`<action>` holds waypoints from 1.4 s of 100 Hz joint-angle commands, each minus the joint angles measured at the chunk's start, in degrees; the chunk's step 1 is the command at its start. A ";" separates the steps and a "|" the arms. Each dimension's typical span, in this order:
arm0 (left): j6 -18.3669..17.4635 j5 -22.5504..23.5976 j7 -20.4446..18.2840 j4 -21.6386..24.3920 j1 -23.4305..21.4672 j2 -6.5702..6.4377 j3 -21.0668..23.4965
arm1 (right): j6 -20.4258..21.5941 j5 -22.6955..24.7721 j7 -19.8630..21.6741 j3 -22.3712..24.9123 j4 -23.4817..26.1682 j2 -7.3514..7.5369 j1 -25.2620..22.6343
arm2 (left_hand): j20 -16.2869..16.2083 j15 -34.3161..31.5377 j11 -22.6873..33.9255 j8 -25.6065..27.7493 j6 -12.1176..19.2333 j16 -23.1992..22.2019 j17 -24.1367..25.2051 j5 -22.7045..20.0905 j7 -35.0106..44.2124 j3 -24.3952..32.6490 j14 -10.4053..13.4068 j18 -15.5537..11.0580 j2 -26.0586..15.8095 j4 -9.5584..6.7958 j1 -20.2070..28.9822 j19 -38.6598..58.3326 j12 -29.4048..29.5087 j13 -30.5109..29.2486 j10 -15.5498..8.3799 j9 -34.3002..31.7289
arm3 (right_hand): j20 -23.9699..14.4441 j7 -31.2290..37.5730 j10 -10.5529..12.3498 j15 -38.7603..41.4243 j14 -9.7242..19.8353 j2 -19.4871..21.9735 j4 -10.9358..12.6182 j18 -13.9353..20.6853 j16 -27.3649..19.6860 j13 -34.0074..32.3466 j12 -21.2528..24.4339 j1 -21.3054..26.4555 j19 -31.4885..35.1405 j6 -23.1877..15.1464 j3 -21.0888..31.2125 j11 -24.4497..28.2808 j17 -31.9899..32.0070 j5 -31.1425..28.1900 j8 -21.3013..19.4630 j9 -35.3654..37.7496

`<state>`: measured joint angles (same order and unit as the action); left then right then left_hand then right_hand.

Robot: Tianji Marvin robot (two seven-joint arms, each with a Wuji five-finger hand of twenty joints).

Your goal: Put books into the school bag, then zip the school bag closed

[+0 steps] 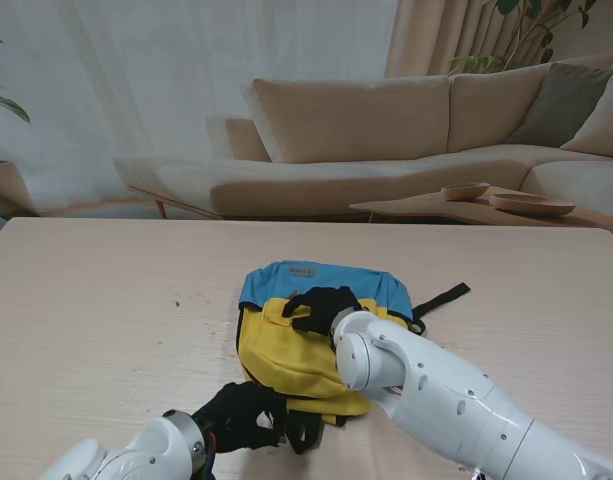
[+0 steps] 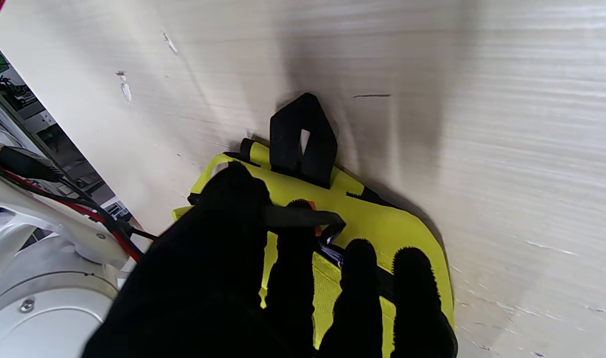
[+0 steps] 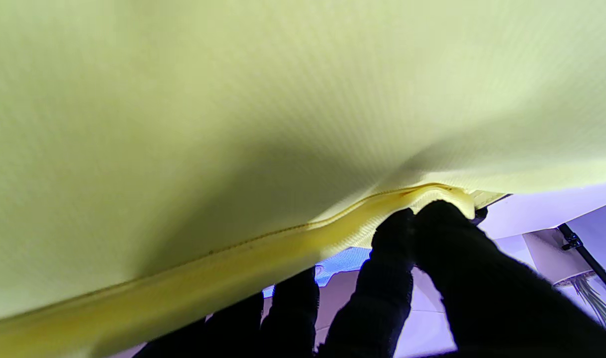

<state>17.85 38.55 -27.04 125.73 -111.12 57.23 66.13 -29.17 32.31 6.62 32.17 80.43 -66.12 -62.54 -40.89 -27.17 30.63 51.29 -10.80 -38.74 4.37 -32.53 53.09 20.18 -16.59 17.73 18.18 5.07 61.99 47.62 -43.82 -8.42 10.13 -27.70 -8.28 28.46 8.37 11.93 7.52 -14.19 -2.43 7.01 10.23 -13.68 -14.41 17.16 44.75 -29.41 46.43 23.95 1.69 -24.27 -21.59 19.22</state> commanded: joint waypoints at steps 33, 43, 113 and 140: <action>-3.32 10.14 6.26 1.42 -6.39 1.94 5.77 | 8.78 -0.23 -3.85 8.55 3.39 0.26 -8.82 | -0.56 -1.90 0.77 -1.31 9.29 -1.58 1.21 -5.36 -0.31 -2.41 -1.32 1.50 -1.08 -1.58 2.43 3.61 -1.24 -1.54 -0.27 -1.23 | -3.73 -0.18 -3.79 2.77 -2.20 -3.26 2.31 -10.74 1.79 -2.65 -0.72 -2.78 6.47 18.15 2.26 2.19 -4.53 1.73 1.95 2.83; -4.28 10.83 6.64 1.29 -6.65 2.09 7.06 | 11.92 0.59 -5.30 11.62 6.80 0.55 -11.69 | -0.50 -2.27 1.50 -1.41 9.08 -1.82 1.24 -5.50 -0.37 -2.54 -1.24 1.39 -1.02 -1.61 2.60 3.75 -2.41 -1.42 -0.40 -1.13 | -3.97 0.18 -3.88 2.97 -2.14 -4.28 2.21 -10.80 1.89 -3.10 -0.82 -2.21 6.81 18.29 3.51 2.46 -5.04 1.13 1.79 3.54; -5.88 15.07 6.88 2.81 -8.40 2.41 10.13 | 27.60 4.27 1.70 26.13 29.95 4.84 -33.60 | -0.29 -5.01 3.69 0.43 6.68 -3.85 1.19 -4.33 1.09 -2.99 -1.35 1.34 -1.56 -1.64 2.74 4.25 -13.79 -1.65 -1.09 -3.80 | -27.81 2.41 -13.03 47.49 -15.91 -12.56 1.82 -18.81 22.40 -27.79 -12.20 2.99 50.55 21.34 15.06 27.29 -35.93 -7.46 0.77 20.58; -6.37 15.71 7.07 3.72 -9.22 2.44 10.26 | 24.53 1.94 3.62 22.10 29.59 5.12 -32.59 | -0.37 -5.44 3.19 0.52 6.54 -4.17 1.24 -4.31 1.15 -3.12 -1.37 1.38 -1.70 -1.71 2.85 4.57 -14.48 -1.49 -1.14 -3.84 | -27.85 1.47 -13.88 51.17 -17.47 -13.21 1.70 -19.33 22.69 -33.96 -14.23 3.16 54.38 21.09 15.63 29.14 -41.85 -6.53 1.26 24.60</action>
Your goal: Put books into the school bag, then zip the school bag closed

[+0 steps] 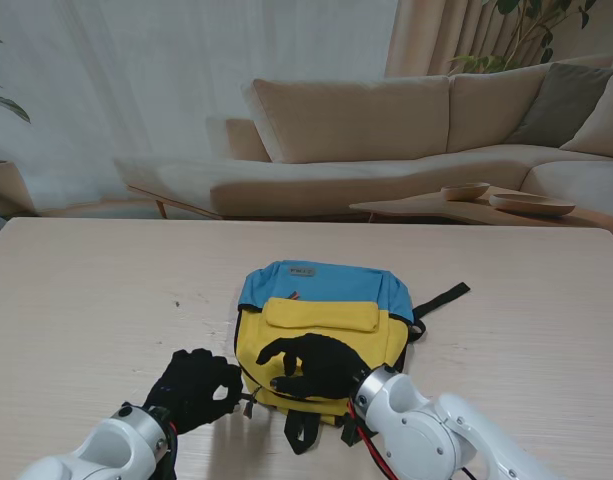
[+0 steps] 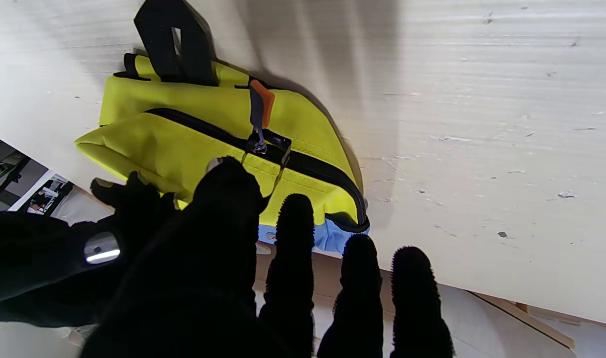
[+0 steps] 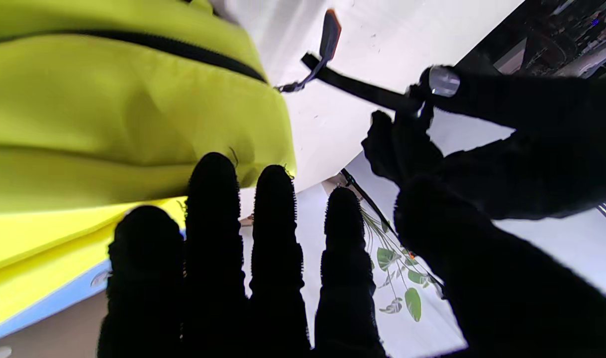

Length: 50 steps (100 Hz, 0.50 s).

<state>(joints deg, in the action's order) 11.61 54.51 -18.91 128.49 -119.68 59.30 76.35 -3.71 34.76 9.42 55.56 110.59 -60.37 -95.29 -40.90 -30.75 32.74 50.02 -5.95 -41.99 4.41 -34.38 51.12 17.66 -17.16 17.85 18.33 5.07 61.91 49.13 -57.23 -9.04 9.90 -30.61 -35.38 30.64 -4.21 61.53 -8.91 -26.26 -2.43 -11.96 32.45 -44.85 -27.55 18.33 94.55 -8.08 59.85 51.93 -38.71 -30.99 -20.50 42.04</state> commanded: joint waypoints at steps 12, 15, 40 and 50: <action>-0.51 -0.18 -1.03 1.09 -0.93 0.37 0.14 | -3.35 -2.31 0.75 -4.03 -2.00 -0.89 2.20 | -0.33 -1.87 0.94 1.80 1.67 -0.95 1.22 -2.49 3.08 -0.68 -0.85 1.41 -1.80 -1.73 3.02 3.10 -1.24 -0.88 -0.80 -1.10 | -0.54 -0.47 -1.32 1.58 -1.14 -1.51 1.66 -0.49 0.13 -3.52 -1.23 2.19 4.98 -0.42 2.62 1.11 -1.97 0.14 0.15 2.12; -0.54 -0.28 -0.99 1.11 -0.96 0.37 0.14 | -3.92 -2.88 0.78 -4.60 -2.30 -0.96 2.61 | -0.31 -1.86 0.87 1.78 1.63 -0.95 1.24 -2.50 3.05 -0.68 -0.87 1.42 -1.81 -1.74 3.04 3.09 -1.26 -0.87 -0.86 -1.02 | -0.50 -0.27 -1.40 1.71 -1.24 -1.69 1.65 -0.55 0.11 -3.75 -1.28 2.32 5.07 -0.45 2.77 1.18 -2.06 -0.16 0.10 2.28; -0.85 -0.58 -1.24 1.23 -1.04 0.34 0.34 | -5.43 -5.43 1.57 -7.21 -3.67 -1.01 4.14 | -0.27 -1.91 0.73 1.75 1.64 -1.00 1.21 -2.55 2.98 -0.80 -0.87 1.38 -1.87 -1.76 3.09 3.14 -1.40 -0.92 -0.90 -1.01 | -0.24 2.00 -1.78 3.96 -1.71 -2.32 1.39 -0.82 0.40 -6.24 -1.90 2.88 6.08 -1.90 3.53 2.47 -3.48 -4.27 -0.83 4.95; -0.87 -0.48 -1.13 1.18 -0.98 0.36 0.34 | -4.98 -5.70 2.22 -7.64 -3.69 -0.84 4.32 | -0.27 -2.01 0.74 1.70 1.68 -1.06 1.18 -2.56 2.93 -0.83 -0.85 1.37 -1.89 -1.76 3.10 3.18 -1.46 -0.99 -0.90 -1.15 | -0.10 2.63 -1.77 5.98 -1.77 -2.81 0.98 -0.80 0.75 -7.76 -2.48 3.39 6.79 -3.85 3.69 3.38 -4.52 -6.77 -1.21 6.63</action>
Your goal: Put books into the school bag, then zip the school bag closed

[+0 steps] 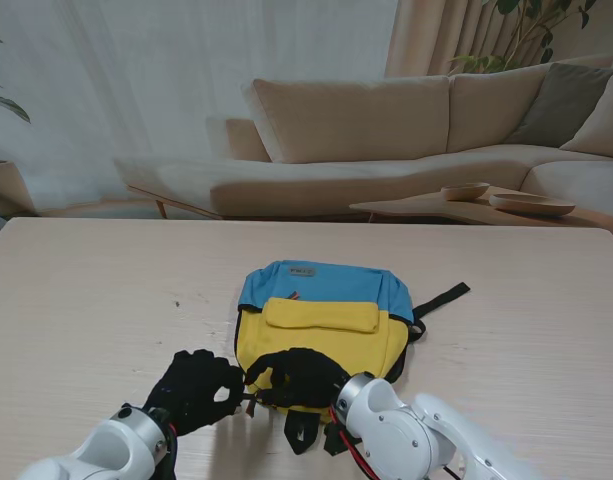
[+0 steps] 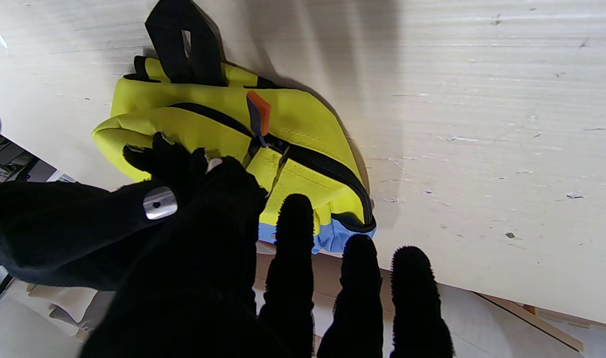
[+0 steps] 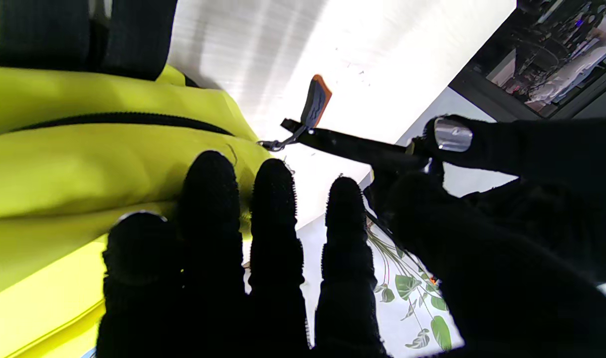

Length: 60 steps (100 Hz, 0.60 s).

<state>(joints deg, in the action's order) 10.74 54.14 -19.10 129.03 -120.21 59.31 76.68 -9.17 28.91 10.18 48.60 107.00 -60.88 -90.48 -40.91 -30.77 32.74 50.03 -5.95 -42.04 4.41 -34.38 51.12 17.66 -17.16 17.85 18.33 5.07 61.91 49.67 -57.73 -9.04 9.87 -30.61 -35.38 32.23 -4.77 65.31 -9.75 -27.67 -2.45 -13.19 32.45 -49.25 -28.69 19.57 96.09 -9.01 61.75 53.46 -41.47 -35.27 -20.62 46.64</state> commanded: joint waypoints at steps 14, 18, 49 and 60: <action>-0.01 -0.46 -0.90 0.58 -0.30 0.34 -0.06 | 0.42 -0.21 1.86 -1.70 -0.11 -0.26 0.03 | -0.34 -2.16 0.74 1.64 1.69 -1.11 1.13 -2.63 2.91 -0.87 -0.93 1.35 -1.84 -1.76 3.12 2.80 -1.03 -0.99 -0.84 -1.21 | 0.54 2.20 -1.24 6.66 -1.14 -3.35 -1.56 0.64 1.36 -5.43 -3.07 3.96 6.70 -5.44 2.56 4.11 -3.57 -4.17 0.98 4.57; -0.12 -0.51 -0.87 0.54 -0.28 0.34 -0.05 | 0.32 -0.22 1.95 -2.16 -0.20 -0.25 0.37 | -0.35 -2.17 0.78 1.59 1.70 -1.12 1.14 -2.65 2.88 -0.86 -0.95 1.35 -1.83 -1.77 3.13 2.83 -1.05 -0.96 -0.83 -1.31 | 0.58 2.28 -1.04 7.61 -1.05 -3.29 -1.66 0.80 1.57 -6.08 -3.45 4.22 7.13 -5.82 2.65 4.77 -4.27 -4.17 1.30 5.20; -0.78 -2.40 0.82 -0.64 0.47 0.53 -0.07 | -0.17 -0.88 2.42 -4.59 -0.92 -0.23 1.87 | -0.34 -2.18 0.57 0.77 2.23 -1.11 1.22 -2.59 2.32 -0.89 -0.83 1.45 -1.84 -1.67 3.04 2.93 -0.84 -0.89 -0.95 -1.09 | 1.70 25.23 -0.84 10.10 -0.29 -11.39 -7.17 0.59 1.19 -7.21 -3.64 8.43 8.18 -3.02 3.63 6.45 -5.10 -15.41 2.86 6.84; -1.94 -4.16 2.17 -1.29 0.06 0.73 0.90 | 0.06 -0.58 2.19 -4.46 -1.12 -0.24 1.63 | 1.48 0.59 0.73 -5.45 2.96 1.24 1.18 1.01 -2.66 -1.85 -0.05 1.23 -1.75 -2.09 1.51 -0.47 10.29 0.32 -1.37 3.28 | 1.64 28.94 -0.31 9.88 -0.54 -11.35 -8.10 0.10 0.89 -7.73 -5.21 7.82 8.03 -3.69 3.58 6.72 -4.96 -19.02 -6.13 7.52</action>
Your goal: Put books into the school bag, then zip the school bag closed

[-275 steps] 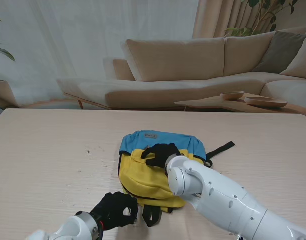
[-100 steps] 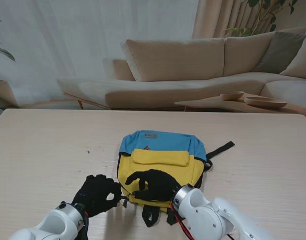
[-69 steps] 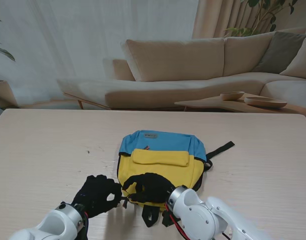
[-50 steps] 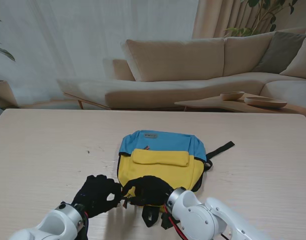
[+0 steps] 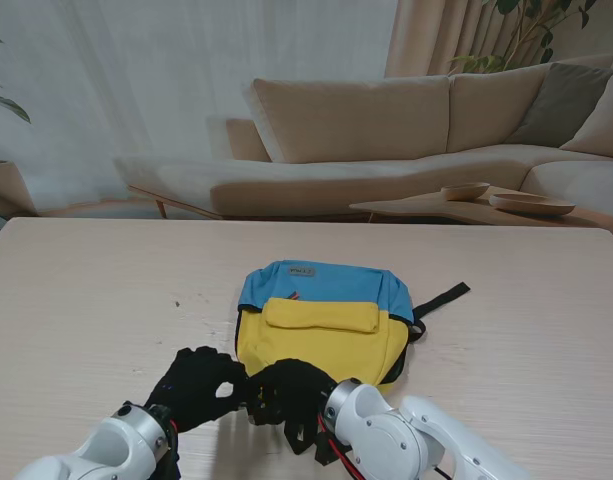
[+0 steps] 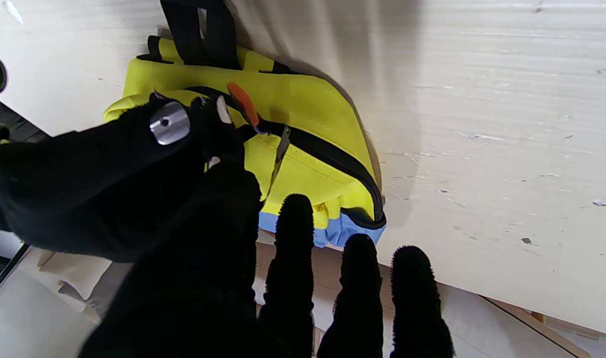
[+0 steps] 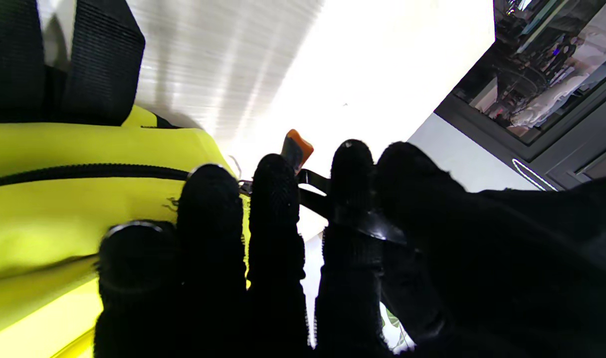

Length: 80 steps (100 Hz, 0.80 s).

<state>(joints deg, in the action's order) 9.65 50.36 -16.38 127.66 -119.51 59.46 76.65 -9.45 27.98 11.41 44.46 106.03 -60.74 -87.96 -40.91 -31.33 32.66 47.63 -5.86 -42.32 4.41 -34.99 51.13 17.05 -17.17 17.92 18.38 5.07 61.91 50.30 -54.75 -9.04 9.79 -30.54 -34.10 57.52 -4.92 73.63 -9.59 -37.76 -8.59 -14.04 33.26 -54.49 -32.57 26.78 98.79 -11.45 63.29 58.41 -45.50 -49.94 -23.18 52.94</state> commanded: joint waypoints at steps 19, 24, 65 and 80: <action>-5.94 -0.46 4.28 -1.18 -3.32 1.31 4.70 | 1.65 0.97 0.52 1.21 -0.03 -0.30 -2.22 | 2.19 8.17 -6.31 -8.93 7.84 6.37 1.15 12.70 -14.51 4.50 1.01 1.13 -1.95 -2.03 -6.27 -8.59 19.46 1.24 -2.65 8.84 | 0.36 3.06 -0.44 1.02 -1.04 -1.01 -2.15 0.59 -0.17 -2.19 -1.75 1.24 4.96 -1.05 1.81 1.09 -0.27 -4.81 -7.11 1.06; -7.32 0.60 5.25 -1.84 -3.58 1.42 5.53 | 2.00 1.26 0.59 1.59 0.03 -0.24 -2.48 | 2.24 9.26 -7.60 -11.25 8.85 7.06 1.13 14.50 -16.90 8.86 1.39 1.11 -2.68 -2.70 -10.15 -9.31 20.44 1.14 -3.08 9.67 | 0.35 3.13 -0.45 0.99 -1.04 -1.04 -2.15 0.55 -0.18 -2.20 -1.73 1.32 4.92 -1.08 1.83 1.02 -0.25 -4.91 -7.33 1.06; -12.09 1.26 3.69 -12.34 5.15 0.58 2.71 | 5.02 2.33 1.12 4.21 0.05 0.24 -4.93 | 1.92 12.37 -12.03 -23.14 17.15 7.68 1.20 26.36 -26.56 14.89 4.00 -0.58 0.22 -2.28 -14.58 -16.44 24.08 3.73 -6.57 18.37 | 0.25 3.06 -0.45 0.52 -1.07 -1.14 -2.23 0.47 -0.31 -2.03 -1.29 1.63 4.68 -1.12 1.90 0.32 0.02 -5.16 -9.00 1.08; -11.58 0.13 4.78 -15.13 8.11 0.64 0.46 | 5.77 2.33 1.27 5.07 -0.12 0.33 -5.65 | 1.01 12.26 -14.10 -27.67 18.33 7.32 1.24 26.89 -33.99 14.35 4.67 -1.32 -0.25 -2.37 -13.76 -18.14 24.96 4.82 -7.42 19.86 | 0.23 2.96 -0.54 0.42 -1.05 -1.22 -2.25 0.48 -0.33 -1.98 -1.20 1.80 4.54 -1.03 1.97 0.28 0.24 -5.28 -9.33 1.21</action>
<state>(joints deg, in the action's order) -2.38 50.83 -11.29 112.74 -111.64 59.63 77.41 -4.01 30.12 11.62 49.52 106.15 -60.49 -92.75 -38.76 -19.08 19.79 21.46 10.35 -34.90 4.59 -10.96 19.40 29.57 -13.67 17.72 18.32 3.88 48.41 34.29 -30.75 -5.89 4.08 -13.04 -34.08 59.12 -4.92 73.63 -9.59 -37.76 -8.89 -13.98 33.17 -54.73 -33.76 26.78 98.80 -11.52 63.29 58.74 -45.38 -52.90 -31.33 52.82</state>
